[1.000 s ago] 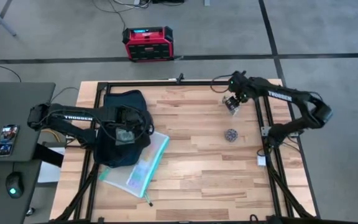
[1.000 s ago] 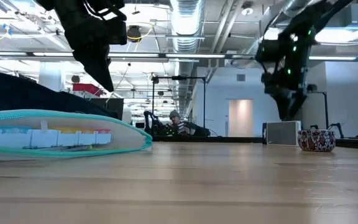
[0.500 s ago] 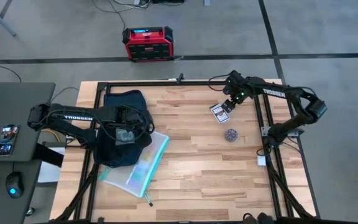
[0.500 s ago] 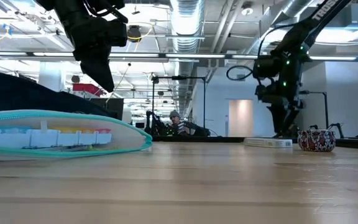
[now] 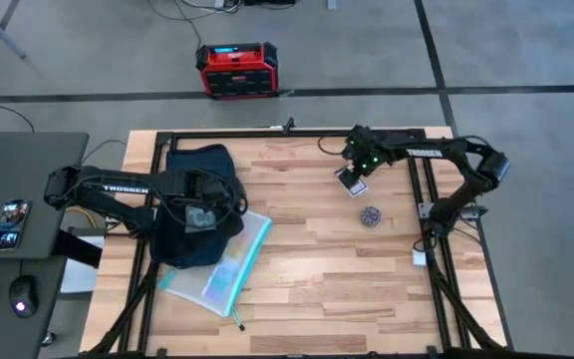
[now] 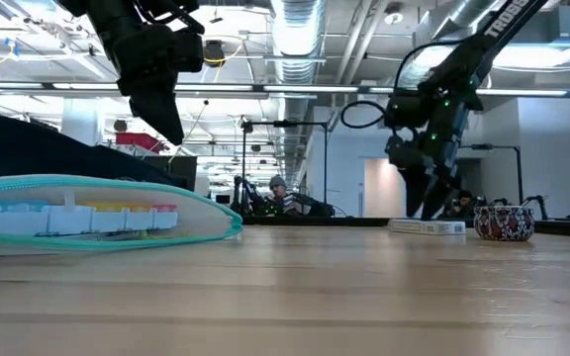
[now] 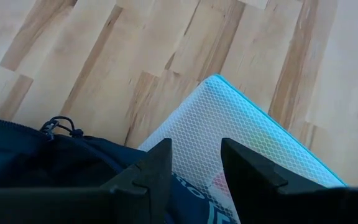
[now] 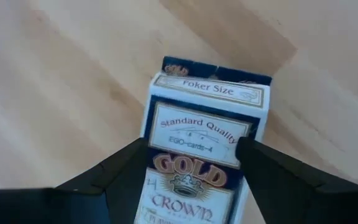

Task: Unpack backpack
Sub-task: Put the game card into the zip bag

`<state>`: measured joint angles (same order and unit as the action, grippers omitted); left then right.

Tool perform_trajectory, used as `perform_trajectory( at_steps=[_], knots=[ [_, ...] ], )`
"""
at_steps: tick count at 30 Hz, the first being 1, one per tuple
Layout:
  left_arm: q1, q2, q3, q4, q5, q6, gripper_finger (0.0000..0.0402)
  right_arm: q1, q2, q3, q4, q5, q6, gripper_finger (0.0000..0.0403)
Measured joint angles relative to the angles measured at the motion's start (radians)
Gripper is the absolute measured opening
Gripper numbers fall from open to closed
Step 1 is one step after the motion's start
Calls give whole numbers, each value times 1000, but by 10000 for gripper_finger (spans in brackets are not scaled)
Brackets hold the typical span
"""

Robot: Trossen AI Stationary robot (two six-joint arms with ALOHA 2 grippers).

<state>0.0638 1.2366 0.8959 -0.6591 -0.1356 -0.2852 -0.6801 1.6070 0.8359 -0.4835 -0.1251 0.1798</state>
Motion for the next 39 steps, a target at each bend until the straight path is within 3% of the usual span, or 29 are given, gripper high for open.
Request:
perform_trajectory(
  at_steps=[14,21,30,33,39],
  knots=[
    [-18,9,0,21,-1,-18,125,297,67,17,80,7,138,256],
    [-18,9,0,21,-3,-18,125,396,-3,57,2,86,174,256],
    [-19,9,0,22,-3,-18,125,469,-91,130,55,114,160,256],
    [-18,9,0,22,-3,-18,125,489,-96,153,42,187,180,256],
    [-19,9,0,22,-3,-18,125,505,-96,166,-153,391,309,256]
  ],
)
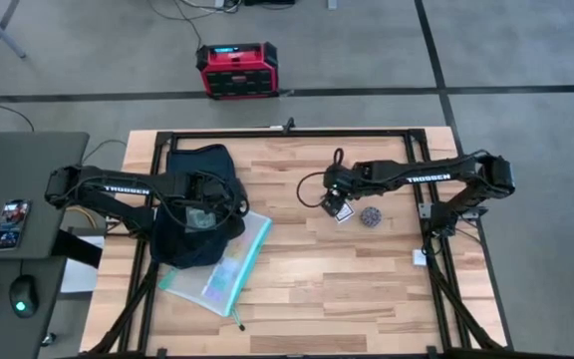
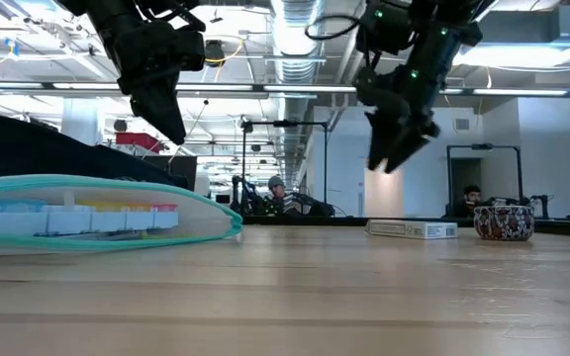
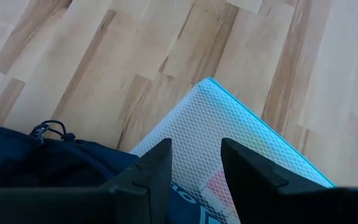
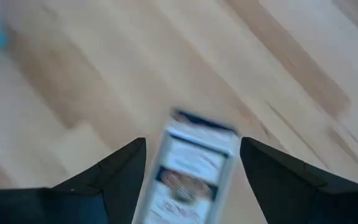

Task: Unpack backpack
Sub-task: Put the game card into the zip bag

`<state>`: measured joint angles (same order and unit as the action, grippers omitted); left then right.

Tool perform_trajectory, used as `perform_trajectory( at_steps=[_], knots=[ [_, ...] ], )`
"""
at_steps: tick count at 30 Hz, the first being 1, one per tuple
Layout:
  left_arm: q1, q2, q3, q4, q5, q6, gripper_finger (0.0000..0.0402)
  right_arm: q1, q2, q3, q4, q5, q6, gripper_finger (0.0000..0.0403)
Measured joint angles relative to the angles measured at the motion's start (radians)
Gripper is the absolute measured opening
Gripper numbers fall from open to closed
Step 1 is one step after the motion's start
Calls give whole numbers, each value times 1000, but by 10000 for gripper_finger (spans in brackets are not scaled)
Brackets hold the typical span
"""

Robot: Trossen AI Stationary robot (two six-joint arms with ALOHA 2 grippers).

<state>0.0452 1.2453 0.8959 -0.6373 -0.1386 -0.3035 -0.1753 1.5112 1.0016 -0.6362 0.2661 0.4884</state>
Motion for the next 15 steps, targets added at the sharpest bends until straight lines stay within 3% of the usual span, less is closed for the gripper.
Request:
perform_trajectory(
  at_steps=[6,11,15],
  knots=[
    [0,0,0,0,0,0,125,-14,0,0,-7,2,171,273],
    [0,0,0,0,0,0,125,-70,-1,-59,72,-24,181,387],
    [0,0,0,0,0,0,125,-104,-1,-104,129,-131,136,355]
  ],
)
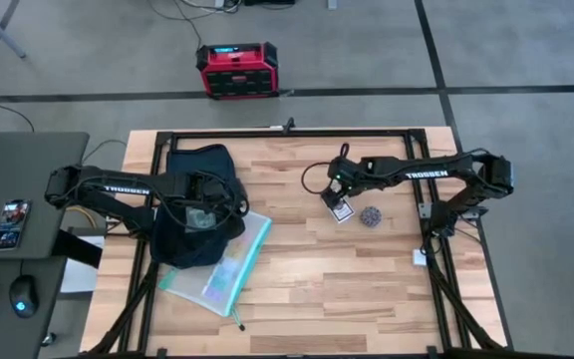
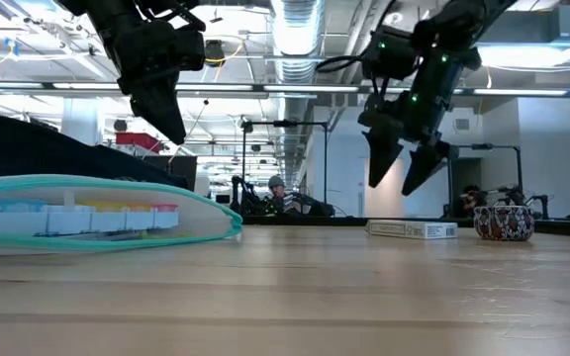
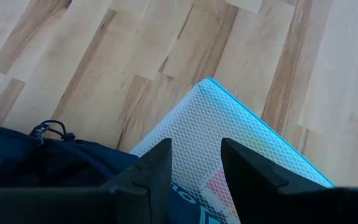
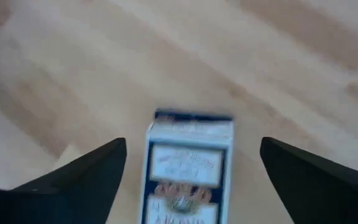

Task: Unpack backpack
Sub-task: Put the game card into the zip bag

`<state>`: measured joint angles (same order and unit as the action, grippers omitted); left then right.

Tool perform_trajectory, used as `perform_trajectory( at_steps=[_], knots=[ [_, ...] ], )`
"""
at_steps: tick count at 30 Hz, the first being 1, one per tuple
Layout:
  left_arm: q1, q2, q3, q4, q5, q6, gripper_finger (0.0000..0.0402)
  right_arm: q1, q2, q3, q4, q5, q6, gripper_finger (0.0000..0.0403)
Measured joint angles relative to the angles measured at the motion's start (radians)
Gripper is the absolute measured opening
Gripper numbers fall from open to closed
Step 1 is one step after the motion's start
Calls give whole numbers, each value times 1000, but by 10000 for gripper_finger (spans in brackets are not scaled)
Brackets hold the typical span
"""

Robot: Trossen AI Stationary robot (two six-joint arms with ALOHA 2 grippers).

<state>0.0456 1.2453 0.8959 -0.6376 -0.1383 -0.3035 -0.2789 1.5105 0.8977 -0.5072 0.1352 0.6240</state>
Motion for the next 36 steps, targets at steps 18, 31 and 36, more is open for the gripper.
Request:
perform_trajectory(
  at_steps=[18,31,36],
  knots=[
    [0,0,0,1,0,0,125,75,116,-18,-26,22,-6,379],
    [0,0,0,1,0,0,125,85,162,-41,39,-21,-5,382],
    [0,0,0,0,0,0,125,94,231,-43,40,2,-35,379]
  ],
)
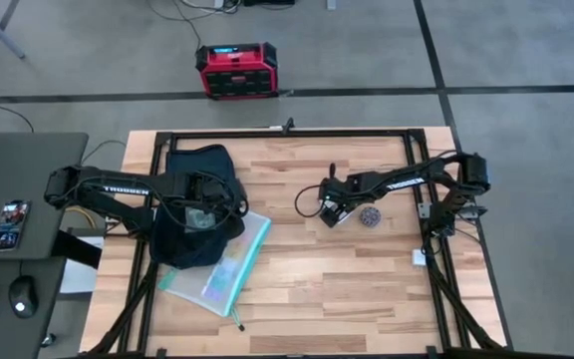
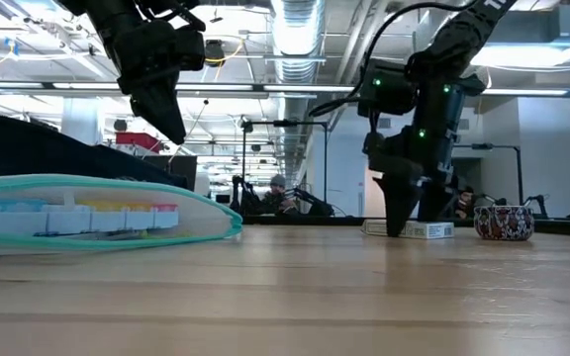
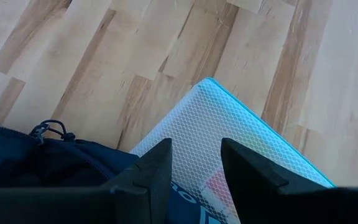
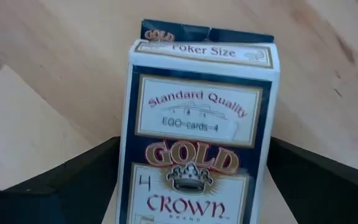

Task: Unpack backpack
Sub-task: Put the game card into the zip bag

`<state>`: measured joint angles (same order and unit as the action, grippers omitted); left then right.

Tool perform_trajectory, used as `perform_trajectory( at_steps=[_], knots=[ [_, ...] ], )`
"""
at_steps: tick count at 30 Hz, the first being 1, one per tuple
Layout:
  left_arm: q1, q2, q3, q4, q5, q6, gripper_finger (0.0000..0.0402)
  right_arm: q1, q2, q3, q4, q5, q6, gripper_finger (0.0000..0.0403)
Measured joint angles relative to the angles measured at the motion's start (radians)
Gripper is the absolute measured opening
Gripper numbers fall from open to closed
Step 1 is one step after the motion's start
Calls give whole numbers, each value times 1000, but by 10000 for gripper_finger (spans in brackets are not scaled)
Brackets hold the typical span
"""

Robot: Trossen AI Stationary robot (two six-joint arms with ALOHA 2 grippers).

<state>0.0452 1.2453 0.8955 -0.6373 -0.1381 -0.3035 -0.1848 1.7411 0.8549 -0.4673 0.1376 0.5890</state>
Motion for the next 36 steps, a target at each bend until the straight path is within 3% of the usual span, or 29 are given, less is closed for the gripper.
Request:
perform_trajectory(
  at_steps=[2,6,10,15,17,24,31,36],
  knots=[
    [0,0,0,0,0,0,125,8,11,2,0,2,-16,364],
    [0,0,0,0,0,0,125,25,-5,-3,11,-2,-61,295],
    [0,0,0,0,0,0,125,47,-60,6,7,-35,-108,295],
    [0,0,0,0,0,0,125,130,-89,59,54,-213,-106,295],
    [0,0,0,-1,0,0,125,180,-76,83,95,-222,-108,295],
    [2,0,0,-1,-1,0,125,274,134,321,187,-208,-44,295],
    [1,0,0,8,-2,0,125,284,431,674,58,-192,-51,295],
    [1,0,-1,-7,-16,-61,125,281,532,861,7,-193,-89,295]
  ],
)
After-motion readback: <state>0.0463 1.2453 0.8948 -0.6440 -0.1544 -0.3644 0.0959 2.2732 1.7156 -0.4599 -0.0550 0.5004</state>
